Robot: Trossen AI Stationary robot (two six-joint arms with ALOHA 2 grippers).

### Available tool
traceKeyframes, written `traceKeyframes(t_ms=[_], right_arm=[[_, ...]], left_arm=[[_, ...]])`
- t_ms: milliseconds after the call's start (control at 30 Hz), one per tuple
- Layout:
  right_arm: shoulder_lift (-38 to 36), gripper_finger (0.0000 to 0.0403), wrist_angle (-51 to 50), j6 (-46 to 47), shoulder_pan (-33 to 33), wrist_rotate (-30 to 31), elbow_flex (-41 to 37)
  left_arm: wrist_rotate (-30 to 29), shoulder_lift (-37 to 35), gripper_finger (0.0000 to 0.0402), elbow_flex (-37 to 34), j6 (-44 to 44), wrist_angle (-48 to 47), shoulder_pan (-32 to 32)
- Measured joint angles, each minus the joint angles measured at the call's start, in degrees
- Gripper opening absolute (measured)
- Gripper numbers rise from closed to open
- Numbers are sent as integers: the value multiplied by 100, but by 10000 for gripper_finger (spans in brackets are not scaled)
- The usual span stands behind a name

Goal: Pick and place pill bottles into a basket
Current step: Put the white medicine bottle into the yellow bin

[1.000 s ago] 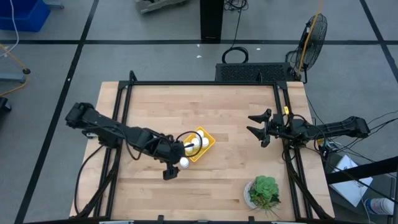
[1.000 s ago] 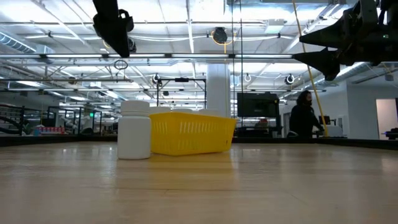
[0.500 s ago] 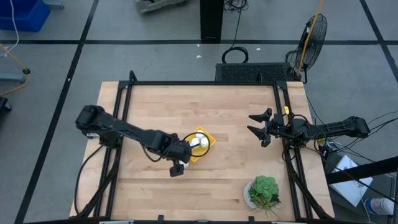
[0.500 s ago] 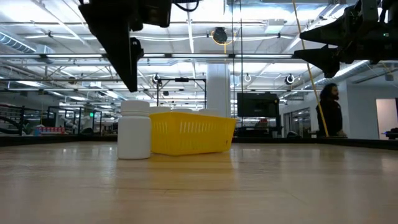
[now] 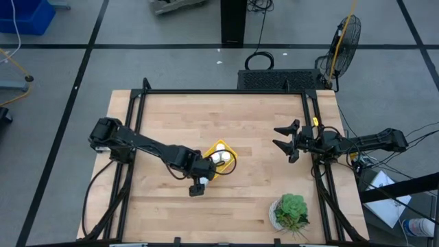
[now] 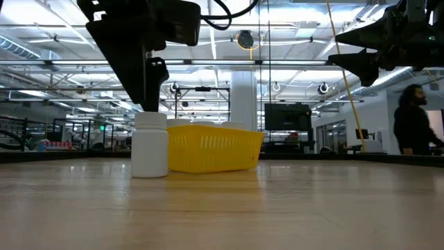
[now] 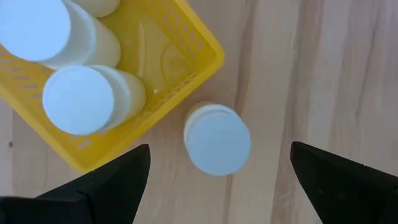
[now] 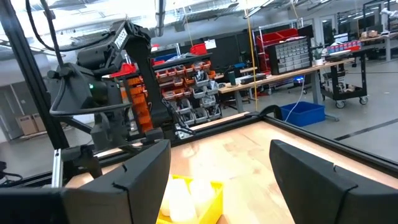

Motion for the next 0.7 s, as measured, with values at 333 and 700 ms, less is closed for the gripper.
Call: traceKeyframes(t_ms=[333, 700], right_arm=[[-2, 265, 2, 1, 2, 1, 0], [-2, 265, 2, 18, 2, -1, 0]], left_arm=[[96, -10, 390, 0, -119, 127, -52], [173, -10, 390, 0, -121, 374, -138]])
